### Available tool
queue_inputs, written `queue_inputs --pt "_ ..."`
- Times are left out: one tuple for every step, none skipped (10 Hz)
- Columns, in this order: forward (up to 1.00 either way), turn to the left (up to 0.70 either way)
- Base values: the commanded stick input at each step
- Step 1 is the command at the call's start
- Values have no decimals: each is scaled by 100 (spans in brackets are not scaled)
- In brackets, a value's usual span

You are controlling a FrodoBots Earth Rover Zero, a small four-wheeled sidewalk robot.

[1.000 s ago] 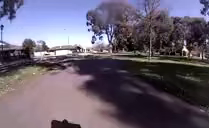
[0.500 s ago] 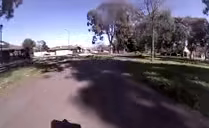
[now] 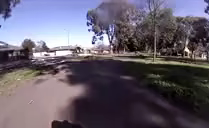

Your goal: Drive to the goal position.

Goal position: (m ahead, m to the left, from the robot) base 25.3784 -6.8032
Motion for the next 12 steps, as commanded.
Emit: queue_inputs --pt "70 18" --pt "70 0" --pt "70 0" --pt "70 0" --pt "70 0" --pt "70 0" --pt "70 0" --pt "70 0" --pt "70 0" --pt "70 0" --pt "70 0" --pt "70 0"
